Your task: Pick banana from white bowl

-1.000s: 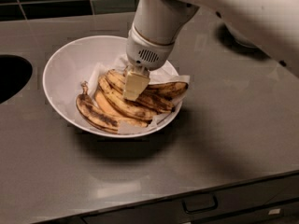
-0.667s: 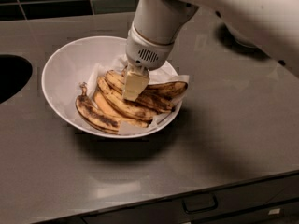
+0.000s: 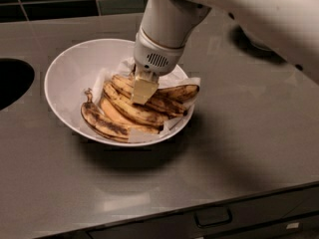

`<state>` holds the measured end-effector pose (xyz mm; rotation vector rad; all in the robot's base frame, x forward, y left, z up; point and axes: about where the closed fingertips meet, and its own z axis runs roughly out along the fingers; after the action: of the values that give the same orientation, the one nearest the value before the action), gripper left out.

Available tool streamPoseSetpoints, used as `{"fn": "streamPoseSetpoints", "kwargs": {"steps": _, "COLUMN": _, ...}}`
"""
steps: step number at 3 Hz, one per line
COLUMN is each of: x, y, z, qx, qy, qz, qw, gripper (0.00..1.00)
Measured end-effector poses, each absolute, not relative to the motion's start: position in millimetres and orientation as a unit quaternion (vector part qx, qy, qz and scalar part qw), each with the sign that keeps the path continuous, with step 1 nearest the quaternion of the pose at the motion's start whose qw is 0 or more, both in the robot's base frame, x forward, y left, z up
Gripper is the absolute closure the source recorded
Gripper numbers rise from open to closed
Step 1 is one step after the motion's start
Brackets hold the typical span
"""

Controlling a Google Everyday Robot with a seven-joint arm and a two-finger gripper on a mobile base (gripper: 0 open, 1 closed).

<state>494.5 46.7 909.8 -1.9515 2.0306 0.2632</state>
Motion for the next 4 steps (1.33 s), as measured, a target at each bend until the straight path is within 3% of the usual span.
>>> {"fn": "streamPoseSetpoints", "kwargs": {"steps": 4, "x": 464, "y": 59, "z": 973, "qx": -0.685, "qy": 0.705, "qz": 0.019, "qw": 0.182, "gripper": 1.00}}
